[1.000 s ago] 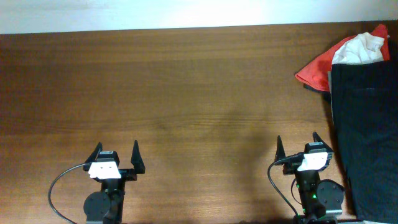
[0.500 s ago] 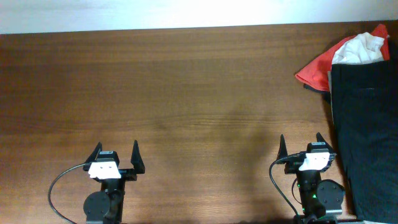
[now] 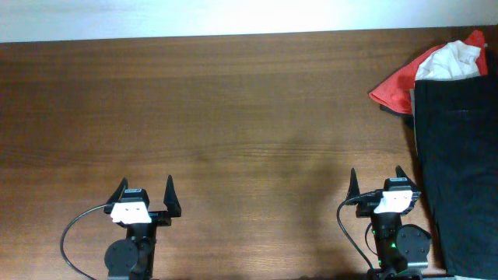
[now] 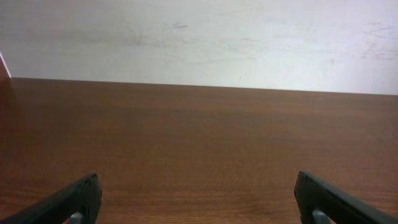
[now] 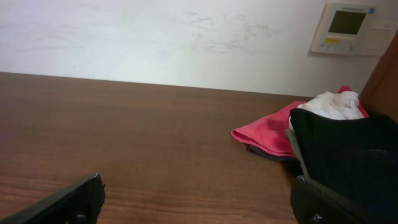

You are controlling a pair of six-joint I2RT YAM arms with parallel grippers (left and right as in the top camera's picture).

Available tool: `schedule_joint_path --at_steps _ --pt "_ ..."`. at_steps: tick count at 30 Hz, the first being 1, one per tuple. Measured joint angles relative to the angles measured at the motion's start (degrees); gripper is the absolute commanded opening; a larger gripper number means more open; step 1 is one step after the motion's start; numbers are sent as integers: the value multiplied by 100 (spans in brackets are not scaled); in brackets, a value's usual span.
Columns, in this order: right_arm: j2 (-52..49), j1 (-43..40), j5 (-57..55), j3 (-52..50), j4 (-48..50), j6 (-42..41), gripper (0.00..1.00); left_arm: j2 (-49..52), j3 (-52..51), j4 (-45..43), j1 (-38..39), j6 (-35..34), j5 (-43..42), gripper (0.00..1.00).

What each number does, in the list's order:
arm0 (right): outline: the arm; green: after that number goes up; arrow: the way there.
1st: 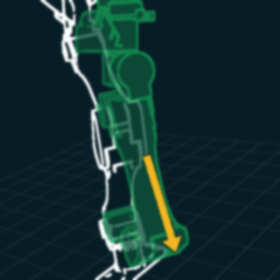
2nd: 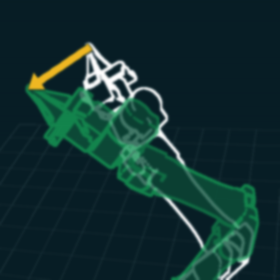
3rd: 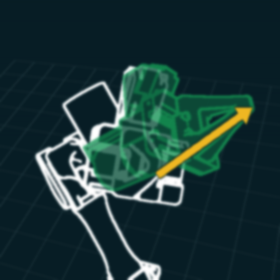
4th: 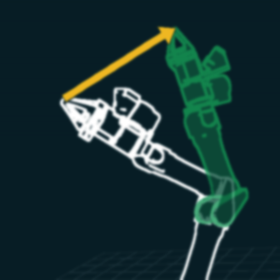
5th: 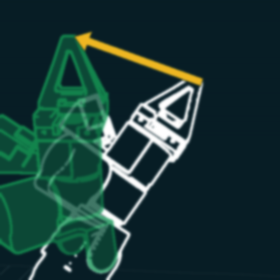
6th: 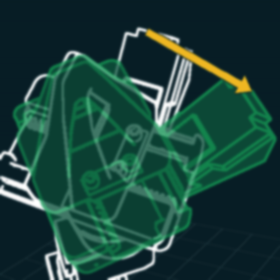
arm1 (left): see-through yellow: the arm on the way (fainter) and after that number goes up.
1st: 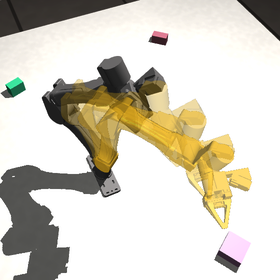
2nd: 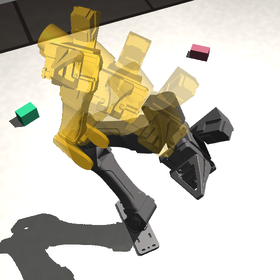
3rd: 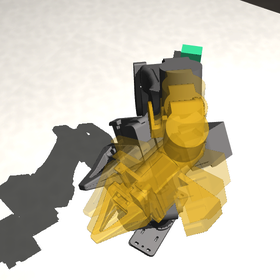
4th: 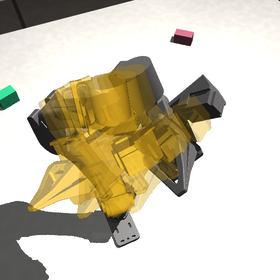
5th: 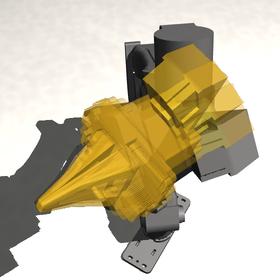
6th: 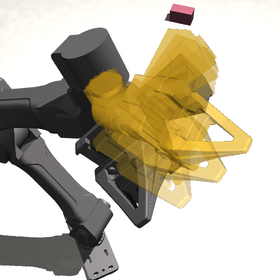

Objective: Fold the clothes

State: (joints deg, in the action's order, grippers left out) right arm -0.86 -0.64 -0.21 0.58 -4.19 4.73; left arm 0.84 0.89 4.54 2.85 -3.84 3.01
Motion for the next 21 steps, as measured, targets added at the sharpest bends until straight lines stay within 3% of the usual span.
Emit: schedule_joint_path --at_steps 14,21 --pt "0 0 22 0 11 -74 99 2 0 0 0 0 0 99" --pt "0 0 1674 0 153 -1191 99 2 0 2 0 0 0 99"
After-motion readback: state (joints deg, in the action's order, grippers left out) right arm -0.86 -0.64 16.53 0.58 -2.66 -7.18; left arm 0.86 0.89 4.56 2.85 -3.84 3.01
